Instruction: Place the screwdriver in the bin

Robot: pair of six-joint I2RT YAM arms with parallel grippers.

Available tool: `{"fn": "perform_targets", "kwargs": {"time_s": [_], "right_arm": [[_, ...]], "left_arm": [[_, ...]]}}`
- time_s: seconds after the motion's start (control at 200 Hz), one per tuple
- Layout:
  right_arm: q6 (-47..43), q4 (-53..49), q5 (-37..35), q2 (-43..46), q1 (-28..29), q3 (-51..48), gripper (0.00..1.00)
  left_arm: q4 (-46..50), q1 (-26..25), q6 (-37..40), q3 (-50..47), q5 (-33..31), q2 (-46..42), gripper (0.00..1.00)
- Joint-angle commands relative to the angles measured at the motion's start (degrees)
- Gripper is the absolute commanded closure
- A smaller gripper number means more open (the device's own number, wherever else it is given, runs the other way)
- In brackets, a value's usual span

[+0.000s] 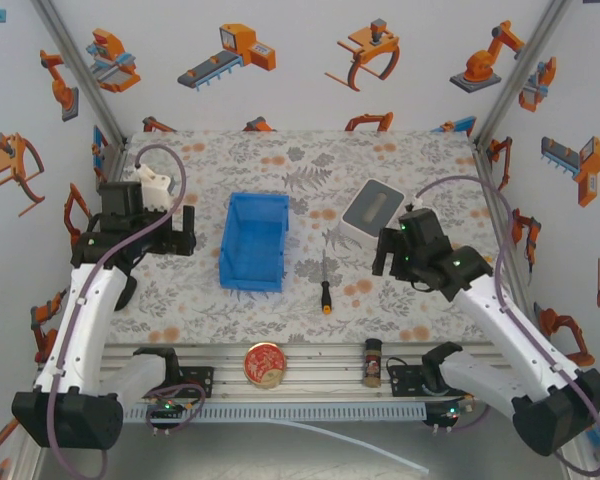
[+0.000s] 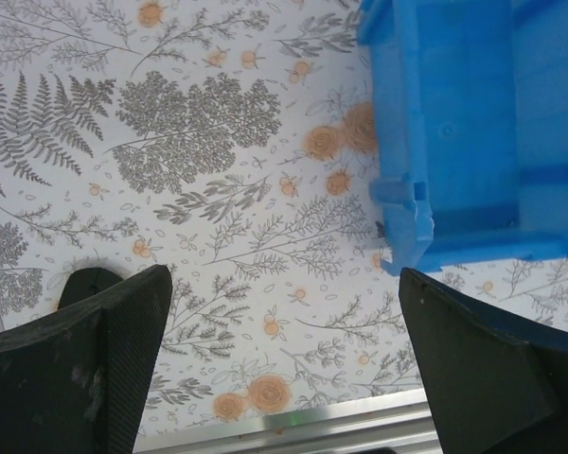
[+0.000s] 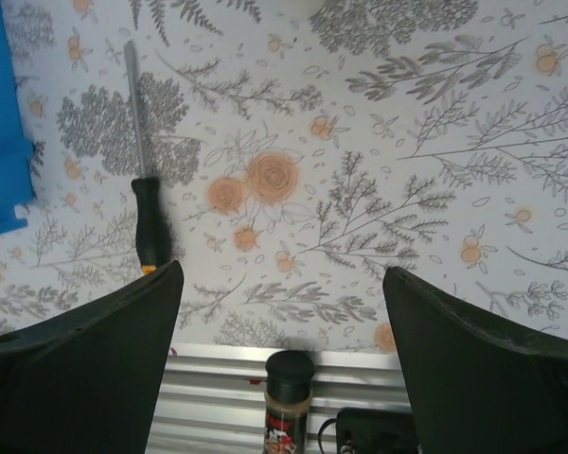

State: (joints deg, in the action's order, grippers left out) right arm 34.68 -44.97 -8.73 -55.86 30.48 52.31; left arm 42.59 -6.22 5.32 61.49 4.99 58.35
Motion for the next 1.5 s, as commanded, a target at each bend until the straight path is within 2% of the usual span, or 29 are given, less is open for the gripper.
{"fn": "perform_targets", "kwargs": {"time_s": [0.0, 0.18, 0.401, 0.536, 0.771, 1.031, 1.317, 1.492], "right_arm": [[6.27, -4.64, -7.46, -2.6, 6.61, 1.82, 0.23], [10.94, -1.6, -11.96, -11.42, 17.34, 1.89, 0.24], [14.6, 6.7, -12.09, -21.44, 24.63, 3.21, 0.25], [15.8, 11.47, -9.93, -26.19, 25.54, 3.14, 0.28], [15.94, 10.85, -9.47, -33.2, 25.78, 6.47, 0.35], [17.17, 10.88, -8.94, -35.92, 25.81, 6.14, 0.37], [17.71, 11.92, -8.11, -37.65, 25.84, 5.67, 0.45], [18.05, 12.22, -7.12, -40.07, 25.81, 5.84, 0.47]], "left_arm": [[3.63, -0.76, 1.8, 1.81, 2.06, -0.58, 0.03], [5.13, -1.49, 1.48, 2.88, 1.91, -1.34, 0.03], [5.13, -1.78, 2.39, 2.93, 0.39, -2.18, 0.03], [5.22, -1.86, 2.7, 2.44, 0.39, -2.13, 0.03], [5.31, -1.94, 2.86, 1.92, 0.95, -2.54, 0.03], [5.31, -1.91, 2.7, 1.5, 1.53, -2.97, 0.03], [5.09, -1.91, 2.6, 0.77, 1.61, -2.95, 0.03], [5.13, -1.96, 2.51, 0.36, 1.61, -3.56, 0.03]]}}
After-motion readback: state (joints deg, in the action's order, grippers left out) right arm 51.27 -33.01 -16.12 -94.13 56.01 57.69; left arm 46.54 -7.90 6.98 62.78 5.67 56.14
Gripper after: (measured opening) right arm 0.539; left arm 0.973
